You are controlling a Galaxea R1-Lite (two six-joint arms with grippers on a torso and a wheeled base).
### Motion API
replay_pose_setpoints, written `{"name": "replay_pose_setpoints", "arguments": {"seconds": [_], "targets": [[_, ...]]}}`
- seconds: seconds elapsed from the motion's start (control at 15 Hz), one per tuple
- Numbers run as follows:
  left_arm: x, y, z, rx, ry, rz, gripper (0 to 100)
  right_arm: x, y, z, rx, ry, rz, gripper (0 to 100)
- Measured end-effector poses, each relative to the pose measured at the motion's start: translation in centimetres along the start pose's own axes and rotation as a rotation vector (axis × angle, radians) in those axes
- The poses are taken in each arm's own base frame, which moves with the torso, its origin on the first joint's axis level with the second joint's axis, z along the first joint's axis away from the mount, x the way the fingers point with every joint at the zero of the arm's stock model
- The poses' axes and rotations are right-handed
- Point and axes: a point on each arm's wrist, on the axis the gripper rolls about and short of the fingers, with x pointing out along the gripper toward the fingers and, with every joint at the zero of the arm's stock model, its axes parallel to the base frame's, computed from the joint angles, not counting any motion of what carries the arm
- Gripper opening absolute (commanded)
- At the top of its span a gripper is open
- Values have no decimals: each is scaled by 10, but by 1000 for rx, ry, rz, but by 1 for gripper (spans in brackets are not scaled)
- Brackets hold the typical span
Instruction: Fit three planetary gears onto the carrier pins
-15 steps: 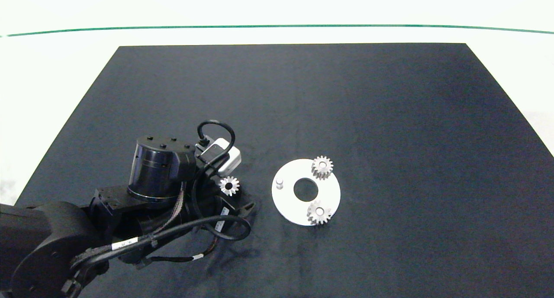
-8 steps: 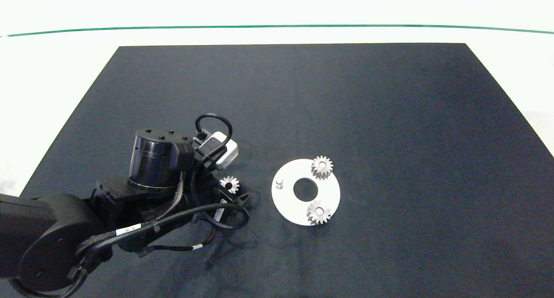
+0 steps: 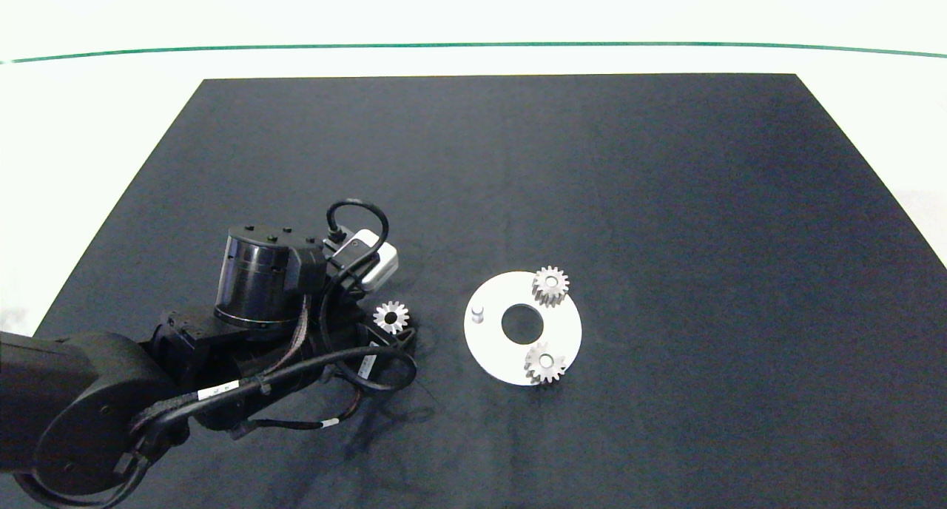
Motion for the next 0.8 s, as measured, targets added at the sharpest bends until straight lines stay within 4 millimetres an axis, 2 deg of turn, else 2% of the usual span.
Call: {"name": "replay_pose_setpoints", "arguments": {"seconds": [0.8], "targets": [[2,0,-5,-2,15,-4,46,4,2,-6,-5,32,14,100]]}}
